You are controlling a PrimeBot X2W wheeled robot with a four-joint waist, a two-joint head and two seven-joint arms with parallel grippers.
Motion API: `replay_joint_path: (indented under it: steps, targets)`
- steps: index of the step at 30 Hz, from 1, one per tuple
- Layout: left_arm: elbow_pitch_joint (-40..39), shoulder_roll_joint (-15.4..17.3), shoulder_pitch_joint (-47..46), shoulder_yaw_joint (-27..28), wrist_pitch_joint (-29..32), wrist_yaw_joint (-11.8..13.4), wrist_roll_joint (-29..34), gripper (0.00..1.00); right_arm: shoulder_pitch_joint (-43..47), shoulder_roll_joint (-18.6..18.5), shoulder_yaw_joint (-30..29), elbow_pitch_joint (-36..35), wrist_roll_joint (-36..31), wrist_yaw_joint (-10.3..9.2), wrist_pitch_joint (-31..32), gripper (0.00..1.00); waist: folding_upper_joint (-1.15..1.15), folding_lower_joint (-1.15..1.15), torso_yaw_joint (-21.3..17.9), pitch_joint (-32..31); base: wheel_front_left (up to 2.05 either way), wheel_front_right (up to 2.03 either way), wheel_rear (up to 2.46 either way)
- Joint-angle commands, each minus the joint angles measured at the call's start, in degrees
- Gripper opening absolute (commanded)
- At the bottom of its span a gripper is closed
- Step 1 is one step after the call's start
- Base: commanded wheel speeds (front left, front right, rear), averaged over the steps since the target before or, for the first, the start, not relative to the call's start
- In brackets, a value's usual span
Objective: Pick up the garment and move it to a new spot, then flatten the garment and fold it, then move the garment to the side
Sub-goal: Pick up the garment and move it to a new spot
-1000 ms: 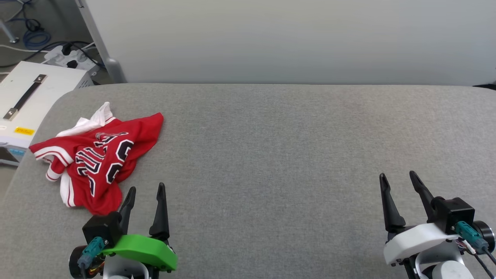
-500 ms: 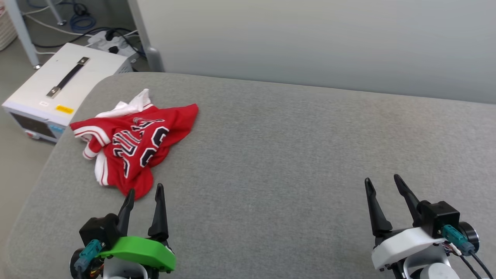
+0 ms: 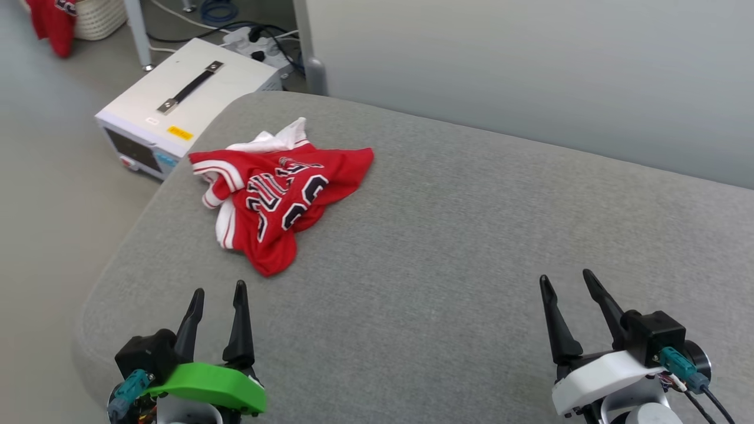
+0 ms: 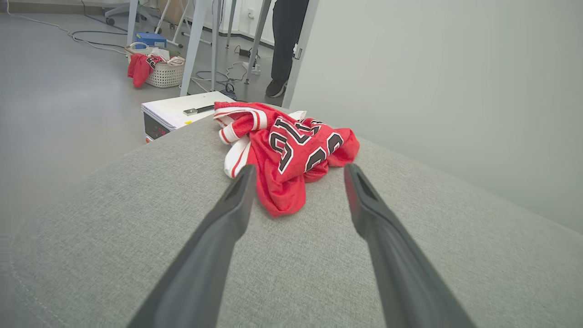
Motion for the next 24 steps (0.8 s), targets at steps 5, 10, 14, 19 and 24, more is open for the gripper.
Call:
replay_joint_path:
  steps: [5,10,14,19,24]
  targets:
    - [0.84,-0.29,-0.73,-0.08,-1.00,-0.50,-0.93,1.00,-0.98,-0.13,0.78,0.76,0.94,-0.05,-1.17,1.00,0.00,0.00,4.71,-0.02,0.00,0.00,0.00]
    - [1.44,-0.30,-0.90,0.04,-1.42,-0.99,-1.51,1.00,-1.00,-0.14,1.72,0.64,2.23,-0.05,-1.59,1.00,0.00,0.00,6.58,0.04,0.00,0.00,0.00]
    - [2.54,-0.30,-0.87,-0.50,-1.42,-1.32,-2.19,1.00,-0.90,-0.14,1.09,0.75,2.02,-0.05,-1.59,1.00,0.00,0.00,6.77,0.03,0.00,0.00,0.00]
    - [2.33,-0.30,-1.15,-0.35,-1.42,-1.56,-1.81,1.00,-1.08,-0.14,1.10,0.40,1.91,-0.05,-1.59,1.00,0.00,0.00,6.31,0.61,0.00,0.00,0.00]
    - [2.15,-0.30,-1.94,-1.29,-1.42,-1.89,-0.75,1.00,-1.60,-0.14,0.77,-0.36,1.35,-0.05,-1.59,1.00,0.00,0.00,5.20,2.41,0.00,0.00,0.00]
